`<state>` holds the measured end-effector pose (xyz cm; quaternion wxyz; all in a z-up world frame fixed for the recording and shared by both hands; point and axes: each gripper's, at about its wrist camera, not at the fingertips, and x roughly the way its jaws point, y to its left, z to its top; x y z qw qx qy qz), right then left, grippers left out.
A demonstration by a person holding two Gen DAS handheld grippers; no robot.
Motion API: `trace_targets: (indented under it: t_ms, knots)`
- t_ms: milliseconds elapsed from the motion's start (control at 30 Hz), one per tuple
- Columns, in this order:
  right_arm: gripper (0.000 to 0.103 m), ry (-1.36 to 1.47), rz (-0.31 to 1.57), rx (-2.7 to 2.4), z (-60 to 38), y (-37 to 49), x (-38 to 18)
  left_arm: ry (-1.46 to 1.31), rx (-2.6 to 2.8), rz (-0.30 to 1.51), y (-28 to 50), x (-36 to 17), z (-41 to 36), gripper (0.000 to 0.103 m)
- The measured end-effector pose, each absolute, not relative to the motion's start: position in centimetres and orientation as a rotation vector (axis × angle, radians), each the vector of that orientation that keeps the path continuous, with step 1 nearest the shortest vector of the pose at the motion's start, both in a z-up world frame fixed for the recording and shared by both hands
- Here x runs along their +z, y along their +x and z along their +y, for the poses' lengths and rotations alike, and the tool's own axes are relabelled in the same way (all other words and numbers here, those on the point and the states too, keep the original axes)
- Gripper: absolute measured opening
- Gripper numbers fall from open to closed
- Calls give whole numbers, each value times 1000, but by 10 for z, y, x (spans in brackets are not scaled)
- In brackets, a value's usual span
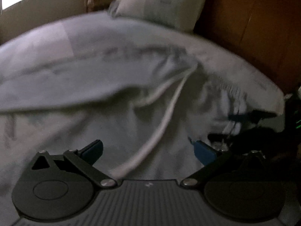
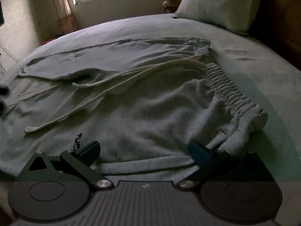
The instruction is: Fold clothes
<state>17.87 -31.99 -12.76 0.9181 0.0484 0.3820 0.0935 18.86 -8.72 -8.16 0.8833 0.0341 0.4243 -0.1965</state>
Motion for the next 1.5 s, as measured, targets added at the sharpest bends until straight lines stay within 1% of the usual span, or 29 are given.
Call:
trace_targets:
  t_ms: [133,200,367,500,767,1000,1100,1267,1500]
  knots:
    - [103,156,778,208,-327,179,-128,15,-370,979,184,-120,-97,102]
    - [103,171,773,217,-330,178,-128,1,-350,985,180,-130,-97,102]
    - [103,156,761,236,-330,176,-129,16,-336,942,169,-131,-97,102]
    - [103,190,748,244,-335,174,-130,-25,-328,916,165,-131,-91,102]
    - [103,210,738,291,-343,172,-129,-14,-263,925,159,-127,-88,102]
    - [103,208,745,288,-343,175,-124,11,-261,864,161,-112,-92,102]
    - [103,248,724,272,-347,181,-119,-14,-270,891,164,-121,-90,102]
    - [103,339,730,292,-367,183,-127,-60,-300,899,162,-132,-81,102]
    - [103,331,707,327,-372,169,-129,-114,-314,897,167,-133,-72,102]
